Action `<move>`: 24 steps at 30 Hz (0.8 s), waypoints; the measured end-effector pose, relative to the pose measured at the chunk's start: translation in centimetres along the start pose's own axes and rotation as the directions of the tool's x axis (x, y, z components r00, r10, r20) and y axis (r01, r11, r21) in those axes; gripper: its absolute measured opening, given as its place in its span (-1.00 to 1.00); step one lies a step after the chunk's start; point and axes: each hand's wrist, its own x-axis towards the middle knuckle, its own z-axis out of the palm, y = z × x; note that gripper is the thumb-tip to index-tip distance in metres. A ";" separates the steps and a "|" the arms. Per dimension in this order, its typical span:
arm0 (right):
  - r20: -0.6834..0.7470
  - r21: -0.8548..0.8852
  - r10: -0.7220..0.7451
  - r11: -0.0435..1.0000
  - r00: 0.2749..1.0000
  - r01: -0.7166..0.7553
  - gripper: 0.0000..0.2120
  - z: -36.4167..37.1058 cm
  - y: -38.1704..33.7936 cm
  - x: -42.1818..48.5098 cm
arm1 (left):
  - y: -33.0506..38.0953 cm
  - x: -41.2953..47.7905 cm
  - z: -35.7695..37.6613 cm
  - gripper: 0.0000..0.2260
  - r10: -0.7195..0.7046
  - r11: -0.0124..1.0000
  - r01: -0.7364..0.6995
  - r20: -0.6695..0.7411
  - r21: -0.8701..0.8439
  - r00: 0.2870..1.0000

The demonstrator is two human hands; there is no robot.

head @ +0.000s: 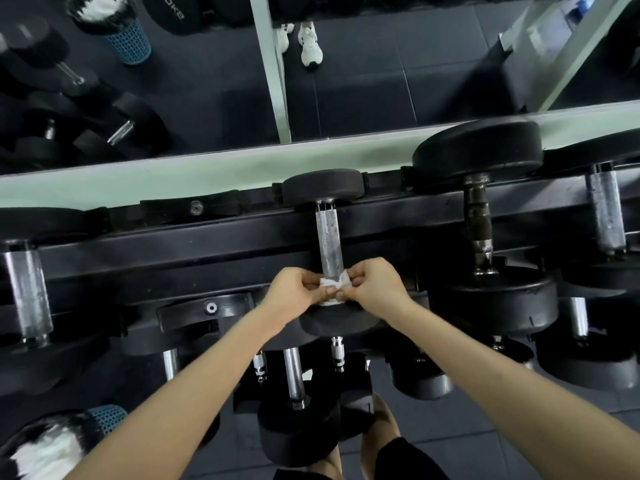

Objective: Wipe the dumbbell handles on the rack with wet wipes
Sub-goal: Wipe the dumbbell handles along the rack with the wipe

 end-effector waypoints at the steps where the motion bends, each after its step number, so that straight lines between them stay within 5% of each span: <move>1: 0.081 0.076 0.004 0.997 0.997 -0.010 -0.81 -0.4 -0.1 0.2 | 0.1 0.1 -0.2 -0.94 -0.014 0.997 0.021 0.092 -0.073 0.996; 4: 0.185 0.231 0.001 0.972 0.983 -0.045 -0.75 -1.0 0.1 0.3 | 0.2 0.5 -0.5 -0.85 -0.040 0.991 0.059 0.157 -0.121 0.987; 10: -0.100 0.134 -0.068 0.988 0.993 0.081 -0.83 1.2 1.0 -0.7 | -0.2 -0.4 0.5 -0.87 -0.002 1.000 -0.001 -0.168 -0.015 0.986; 16: -0.200 0.483 -0.002 0.870 0.980 0.100 -0.81 -0.1 -1.3 1.6 | 1.9 0.9 0.5 -0.86 -0.030 0.936 -0.075 -0.290 -0.344 0.957; 24: -0.218 0.473 -0.001 0.875 0.976 0.106 -0.68 0.4 -1.5 0.3 | 0.7 -0.6 1.0 -0.62 -0.011 0.877 -0.062 -0.150 -0.476 0.989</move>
